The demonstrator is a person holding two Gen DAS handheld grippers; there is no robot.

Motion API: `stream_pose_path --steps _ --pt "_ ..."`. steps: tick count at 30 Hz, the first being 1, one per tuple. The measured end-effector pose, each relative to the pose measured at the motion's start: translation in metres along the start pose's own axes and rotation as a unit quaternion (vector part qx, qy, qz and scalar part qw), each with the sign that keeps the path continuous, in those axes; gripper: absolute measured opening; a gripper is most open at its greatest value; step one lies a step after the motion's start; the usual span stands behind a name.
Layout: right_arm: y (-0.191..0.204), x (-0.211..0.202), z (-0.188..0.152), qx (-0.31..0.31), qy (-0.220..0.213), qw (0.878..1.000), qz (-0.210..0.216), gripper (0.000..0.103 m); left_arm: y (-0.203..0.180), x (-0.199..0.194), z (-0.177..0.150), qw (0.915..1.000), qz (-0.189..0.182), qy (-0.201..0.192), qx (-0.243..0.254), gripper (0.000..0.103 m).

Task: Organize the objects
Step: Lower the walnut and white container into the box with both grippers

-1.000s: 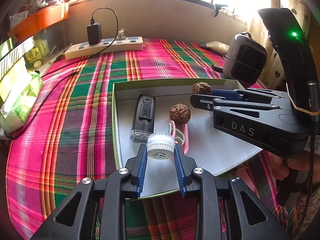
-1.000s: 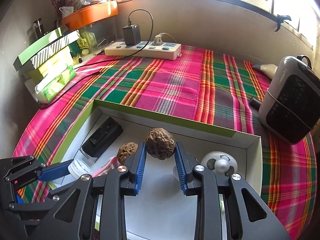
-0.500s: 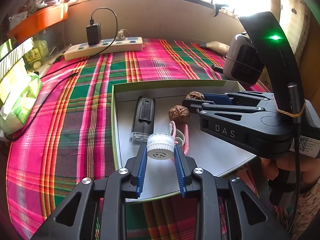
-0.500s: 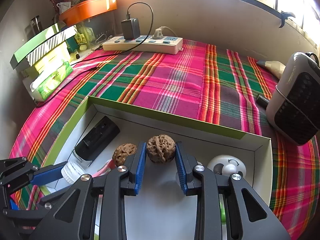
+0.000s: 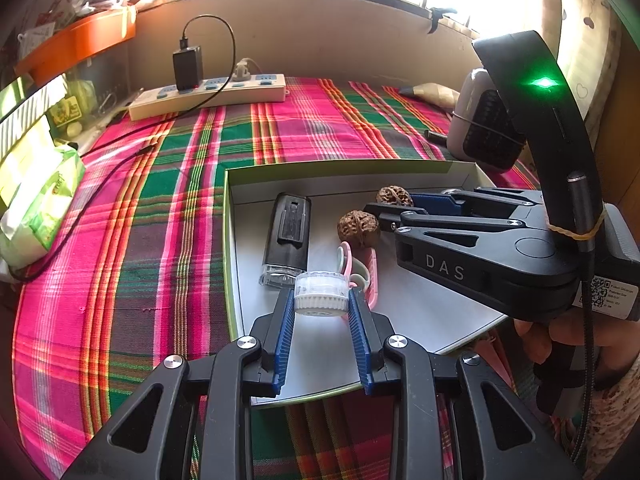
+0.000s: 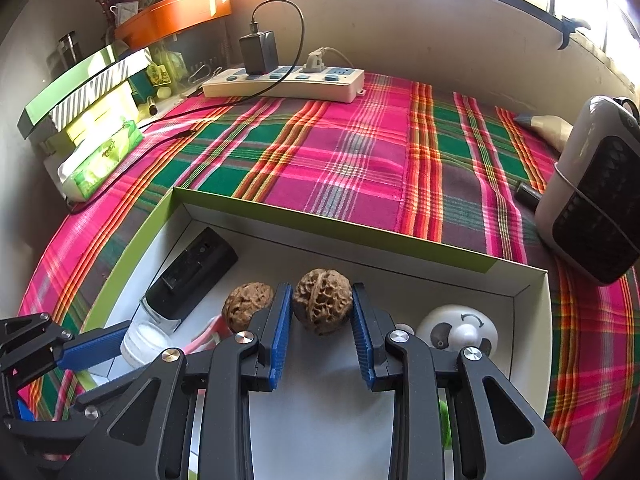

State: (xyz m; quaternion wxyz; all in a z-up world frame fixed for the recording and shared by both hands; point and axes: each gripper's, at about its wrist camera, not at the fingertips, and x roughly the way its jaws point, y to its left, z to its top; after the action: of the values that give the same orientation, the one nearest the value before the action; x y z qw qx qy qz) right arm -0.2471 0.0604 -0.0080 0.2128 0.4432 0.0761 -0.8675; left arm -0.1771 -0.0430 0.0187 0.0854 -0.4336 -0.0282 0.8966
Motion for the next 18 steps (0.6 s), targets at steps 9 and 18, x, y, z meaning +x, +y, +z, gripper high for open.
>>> stream_pose_path --steps 9,18 --pt "-0.0003 -0.0014 0.0005 0.002 -0.002 1.0 0.001 0.031 0.001 0.0003 -0.0002 1.0 0.001 0.0 0.0 0.026" --pt "-0.0003 -0.0021 0.0004 0.008 -0.001 1.0 0.002 0.031 0.0013 -0.0003 -0.0005 1.0 0.001 0.001 -0.001 0.026"
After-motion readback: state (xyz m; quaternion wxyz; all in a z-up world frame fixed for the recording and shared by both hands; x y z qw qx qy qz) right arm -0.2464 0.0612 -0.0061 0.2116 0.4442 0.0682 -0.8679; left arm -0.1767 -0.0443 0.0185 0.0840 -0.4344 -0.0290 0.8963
